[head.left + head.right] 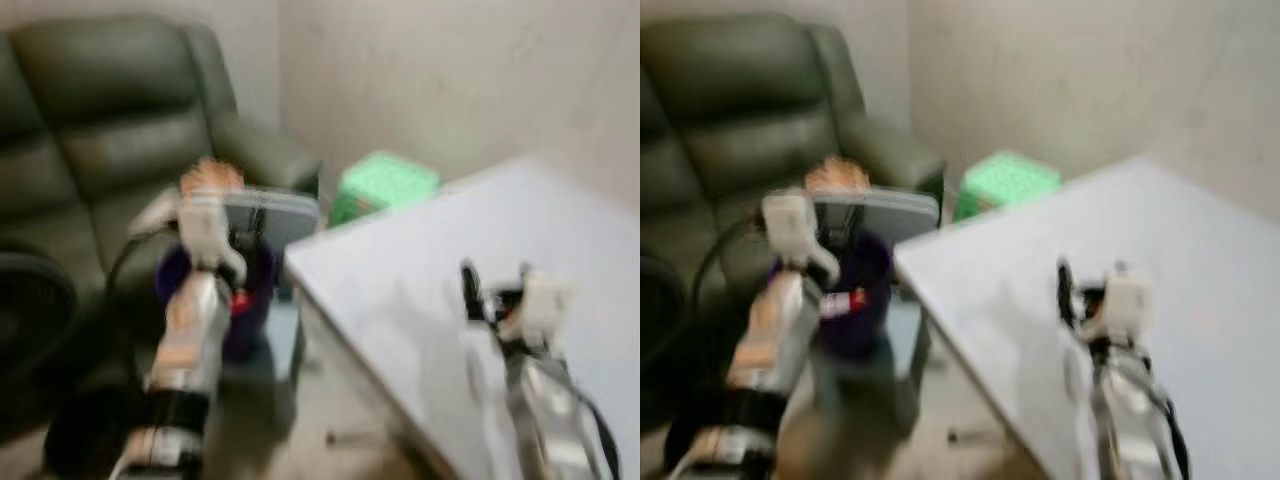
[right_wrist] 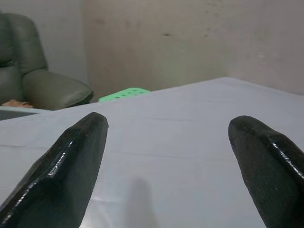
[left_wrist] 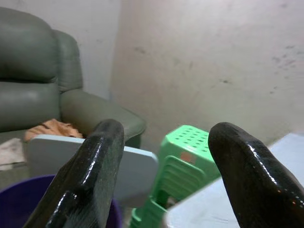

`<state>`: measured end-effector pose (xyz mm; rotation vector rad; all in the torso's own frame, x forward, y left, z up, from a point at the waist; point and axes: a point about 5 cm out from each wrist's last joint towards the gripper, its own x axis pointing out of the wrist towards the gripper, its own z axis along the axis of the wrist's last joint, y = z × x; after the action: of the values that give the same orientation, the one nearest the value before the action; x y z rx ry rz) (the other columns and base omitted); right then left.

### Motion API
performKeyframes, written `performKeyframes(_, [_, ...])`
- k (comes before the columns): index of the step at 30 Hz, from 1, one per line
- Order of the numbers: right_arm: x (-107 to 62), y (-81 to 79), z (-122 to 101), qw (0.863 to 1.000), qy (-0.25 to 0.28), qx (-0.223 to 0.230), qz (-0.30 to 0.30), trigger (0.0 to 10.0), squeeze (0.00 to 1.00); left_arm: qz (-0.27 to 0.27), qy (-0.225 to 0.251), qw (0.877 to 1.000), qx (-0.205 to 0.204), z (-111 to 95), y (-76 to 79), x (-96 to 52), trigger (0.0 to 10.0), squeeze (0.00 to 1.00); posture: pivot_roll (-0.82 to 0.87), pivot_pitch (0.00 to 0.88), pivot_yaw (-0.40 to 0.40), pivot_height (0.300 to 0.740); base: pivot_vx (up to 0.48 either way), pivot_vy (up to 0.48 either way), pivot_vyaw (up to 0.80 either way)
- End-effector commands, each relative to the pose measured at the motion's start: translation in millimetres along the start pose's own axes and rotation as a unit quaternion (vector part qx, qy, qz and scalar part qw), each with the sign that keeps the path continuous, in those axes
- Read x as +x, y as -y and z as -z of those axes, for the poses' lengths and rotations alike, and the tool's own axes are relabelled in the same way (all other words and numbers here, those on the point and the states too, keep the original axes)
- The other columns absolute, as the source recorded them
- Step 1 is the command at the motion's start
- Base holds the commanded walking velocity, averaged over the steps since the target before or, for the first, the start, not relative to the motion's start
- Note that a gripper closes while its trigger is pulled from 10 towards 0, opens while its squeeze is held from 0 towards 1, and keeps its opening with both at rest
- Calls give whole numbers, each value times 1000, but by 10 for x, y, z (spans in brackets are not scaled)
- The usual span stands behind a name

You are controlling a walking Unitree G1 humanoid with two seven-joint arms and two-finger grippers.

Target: Picking trash to rubbish bin

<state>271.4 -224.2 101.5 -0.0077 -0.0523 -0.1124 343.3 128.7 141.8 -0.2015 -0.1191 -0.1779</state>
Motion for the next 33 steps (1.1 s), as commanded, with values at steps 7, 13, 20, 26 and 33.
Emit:
performKeyframes(7, [24,-29,-60,1000,10,2,-1,10000,0,-2,-3,1000,-3,-46,-29,46,10000,0,-18,24,-30,740,0,0,0])
performKeyframes(13, [27,-15,-72,1000,11,3,1,10000,0,0,-6,1000,-2,-44,-20,55,10000,0,-21,26,-30,740,0,120,0])
performKeyframes(20, [35,-9,-77,1000,12,1,4,10000,0,0,-5,1000,3,-51,-23,65,10000,0,-22,27,-29,740,0,416,0])
performKeyframes(26, [32,-9,-77,1000,11,0,4,10000,0,-3,-7,1000,2,-52,-22,79,10000,0,-22,30,-30,740,0,447,0])
performKeyframes(33, [27,-4,-73,1000,10,2,6,10000,0,-6,-12,1000,0,-43,-30,78,10000,0,-21,38,-29,740,0,467,0])
